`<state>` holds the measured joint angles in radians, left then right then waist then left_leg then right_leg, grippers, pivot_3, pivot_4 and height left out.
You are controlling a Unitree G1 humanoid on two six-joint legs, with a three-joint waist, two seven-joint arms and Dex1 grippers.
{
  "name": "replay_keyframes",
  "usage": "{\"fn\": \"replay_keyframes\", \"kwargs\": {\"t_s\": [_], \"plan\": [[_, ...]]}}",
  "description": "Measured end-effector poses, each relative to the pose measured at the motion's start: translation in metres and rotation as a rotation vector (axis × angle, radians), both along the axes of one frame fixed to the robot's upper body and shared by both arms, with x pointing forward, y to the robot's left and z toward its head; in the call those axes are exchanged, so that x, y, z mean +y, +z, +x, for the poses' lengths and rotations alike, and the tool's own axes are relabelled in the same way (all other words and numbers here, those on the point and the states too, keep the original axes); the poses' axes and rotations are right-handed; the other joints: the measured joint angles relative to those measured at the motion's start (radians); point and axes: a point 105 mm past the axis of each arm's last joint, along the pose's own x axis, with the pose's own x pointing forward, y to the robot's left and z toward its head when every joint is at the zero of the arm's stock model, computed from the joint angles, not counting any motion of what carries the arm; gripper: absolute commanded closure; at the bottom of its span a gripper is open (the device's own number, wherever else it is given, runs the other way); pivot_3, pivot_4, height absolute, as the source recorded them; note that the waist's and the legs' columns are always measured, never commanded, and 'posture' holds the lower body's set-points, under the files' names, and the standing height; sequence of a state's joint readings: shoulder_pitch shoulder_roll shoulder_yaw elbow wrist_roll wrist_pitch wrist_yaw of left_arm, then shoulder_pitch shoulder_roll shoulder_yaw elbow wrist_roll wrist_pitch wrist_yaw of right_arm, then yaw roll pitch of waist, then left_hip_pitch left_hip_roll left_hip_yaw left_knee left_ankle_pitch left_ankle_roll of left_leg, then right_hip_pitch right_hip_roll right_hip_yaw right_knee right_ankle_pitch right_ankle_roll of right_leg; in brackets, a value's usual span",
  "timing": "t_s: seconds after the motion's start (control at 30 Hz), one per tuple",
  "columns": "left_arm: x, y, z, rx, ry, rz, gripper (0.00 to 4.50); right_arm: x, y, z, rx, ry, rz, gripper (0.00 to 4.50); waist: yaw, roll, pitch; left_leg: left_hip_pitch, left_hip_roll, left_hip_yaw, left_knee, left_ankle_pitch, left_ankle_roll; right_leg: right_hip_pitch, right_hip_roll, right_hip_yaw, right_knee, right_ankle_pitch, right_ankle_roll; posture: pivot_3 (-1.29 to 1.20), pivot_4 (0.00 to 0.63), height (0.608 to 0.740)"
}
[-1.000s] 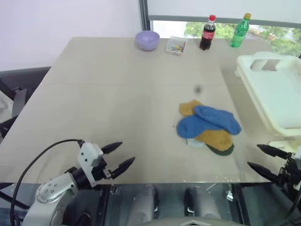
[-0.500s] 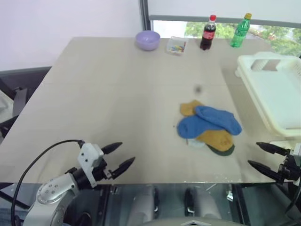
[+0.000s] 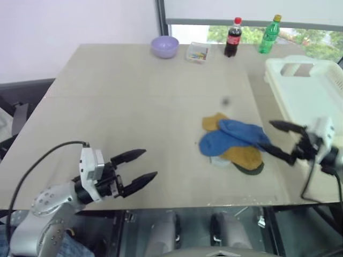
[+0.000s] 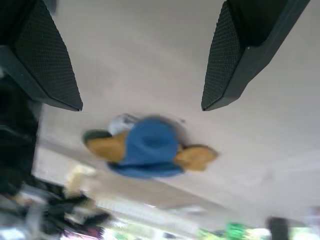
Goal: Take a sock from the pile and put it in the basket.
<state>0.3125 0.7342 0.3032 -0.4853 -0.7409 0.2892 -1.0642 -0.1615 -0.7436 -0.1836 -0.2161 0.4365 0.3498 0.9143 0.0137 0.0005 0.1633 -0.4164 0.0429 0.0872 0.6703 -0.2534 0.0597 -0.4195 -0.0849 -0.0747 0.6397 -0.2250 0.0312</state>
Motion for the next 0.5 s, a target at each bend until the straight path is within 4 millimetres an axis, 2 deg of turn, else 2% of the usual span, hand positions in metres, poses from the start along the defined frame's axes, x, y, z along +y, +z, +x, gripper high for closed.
{"fn": "replay_keyframes", "kwargs": {"t_s": [0.1,0.17,0.27,0.5], "plan": [[0.003,0.004,0.002,0.005,-0.050,0.033,0.40,0.019,-0.013,0.017,0.064,-0.035,-0.063,0.38,0.003,-0.001,0.000,-0.002,-0.002,0.000,0.000,0.000,0.000,-0.001,-0.002,0.000,0.000,0.000,0.000,0.00,0.150,0.733],[0.007,0.010,0.005,-0.010,-0.055,0.053,0.40,0.032,-0.019,0.020,0.094,-0.011,-0.107,0.38,0.002,-0.001,0.000,-0.002,-0.003,0.000,0.000,0.000,0.000,0.000,-0.002,0.000,-0.001,0.000,0.000,0.00,0.150,0.733],[0.011,0.012,0.008,-0.018,-0.043,0.054,0.40,0.038,-0.029,0.021,0.134,-0.013,-0.150,0.38,0.000,-0.001,0.001,-0.003,-0.003,0.001,0.000,0.001,-0.001,0.000,-0.002,0.000,-0.001,0.000,0.001,0.00,0.150,0.733],[0.010,0.010,0.008,-0.005,-0.035,0.046,0.40,0.053,-0.030,0.027,0.123,0.004,-0.185,0.38,-0.002,-0.002,0.001,-0.001,-0.002,0.001,0.000,0.001,0.000,0.000,-0.001,0.000,0.001,-0.001,0.003,0.00,0.150,0.733]]}}
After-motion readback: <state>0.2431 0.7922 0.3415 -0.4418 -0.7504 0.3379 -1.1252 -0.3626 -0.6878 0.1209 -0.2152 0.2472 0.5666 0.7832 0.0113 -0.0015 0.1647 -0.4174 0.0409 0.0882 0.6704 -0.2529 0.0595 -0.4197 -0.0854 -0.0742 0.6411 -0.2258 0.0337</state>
